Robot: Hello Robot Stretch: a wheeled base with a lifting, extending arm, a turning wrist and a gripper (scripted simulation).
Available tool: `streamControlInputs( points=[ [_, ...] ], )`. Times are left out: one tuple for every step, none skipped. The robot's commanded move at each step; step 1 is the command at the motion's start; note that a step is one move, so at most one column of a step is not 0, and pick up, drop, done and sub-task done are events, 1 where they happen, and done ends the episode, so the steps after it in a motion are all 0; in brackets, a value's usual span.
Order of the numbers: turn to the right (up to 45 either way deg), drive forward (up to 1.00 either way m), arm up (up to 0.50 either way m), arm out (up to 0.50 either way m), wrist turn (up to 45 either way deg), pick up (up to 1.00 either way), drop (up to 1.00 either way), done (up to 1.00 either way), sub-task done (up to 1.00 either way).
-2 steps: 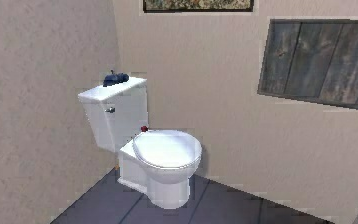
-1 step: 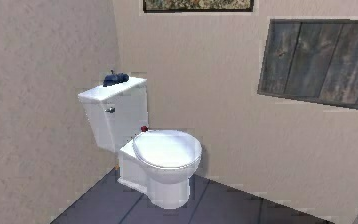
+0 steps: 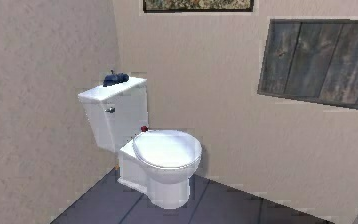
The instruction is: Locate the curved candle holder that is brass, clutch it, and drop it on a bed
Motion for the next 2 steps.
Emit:
streamControlInputs(
  points=[
    [-45.0, 0.0, 0.0, 0.0, 0.0, 0.0, 0.0, 0.0, 0.0],
    [-36.0, 0.0, 0.0, 0.0, 0.0, 0.0, 0.0, 0.0, 0.0]
  ],
)
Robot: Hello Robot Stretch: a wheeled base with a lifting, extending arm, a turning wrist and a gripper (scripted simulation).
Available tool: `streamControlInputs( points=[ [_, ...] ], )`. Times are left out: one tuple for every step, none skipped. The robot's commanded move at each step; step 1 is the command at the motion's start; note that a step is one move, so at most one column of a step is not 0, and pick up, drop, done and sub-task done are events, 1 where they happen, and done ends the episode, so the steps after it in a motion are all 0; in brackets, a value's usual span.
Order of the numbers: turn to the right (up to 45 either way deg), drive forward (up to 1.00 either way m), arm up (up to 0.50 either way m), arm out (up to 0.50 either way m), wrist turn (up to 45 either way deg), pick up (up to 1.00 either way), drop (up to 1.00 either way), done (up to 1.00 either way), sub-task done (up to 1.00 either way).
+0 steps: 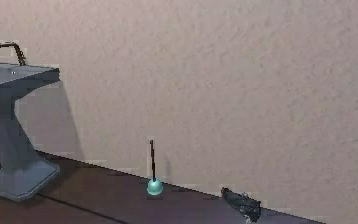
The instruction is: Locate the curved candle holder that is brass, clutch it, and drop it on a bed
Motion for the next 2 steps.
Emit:
streamControlInputs(
  points=[
    [0.0, 0.05, 0.0, 0.0, 0.0, 0.0, 0.0, 0.0, 0.0],
    [-45.0, 0.0, 0.0, 0.0, 0.0, 0.0, 0.0, 0.0, 0.0]
  ],
)
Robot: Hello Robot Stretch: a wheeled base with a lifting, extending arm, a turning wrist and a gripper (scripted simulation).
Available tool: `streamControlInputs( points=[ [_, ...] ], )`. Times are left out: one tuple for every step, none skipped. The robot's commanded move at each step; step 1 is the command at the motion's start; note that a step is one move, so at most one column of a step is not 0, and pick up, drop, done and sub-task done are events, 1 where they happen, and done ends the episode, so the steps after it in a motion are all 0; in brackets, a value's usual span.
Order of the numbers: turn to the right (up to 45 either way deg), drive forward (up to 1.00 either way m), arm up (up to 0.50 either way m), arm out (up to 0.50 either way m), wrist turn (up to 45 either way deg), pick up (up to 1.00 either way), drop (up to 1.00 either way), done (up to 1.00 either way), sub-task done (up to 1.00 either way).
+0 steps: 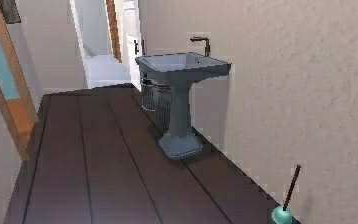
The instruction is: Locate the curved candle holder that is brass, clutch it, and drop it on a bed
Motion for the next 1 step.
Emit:
streamControlInputs(
  points=[
    [-30.0, 0.0, 0.0, 0.0, 0.0, 0.0, 0.0, 0.0, 0.0]
  ],
)
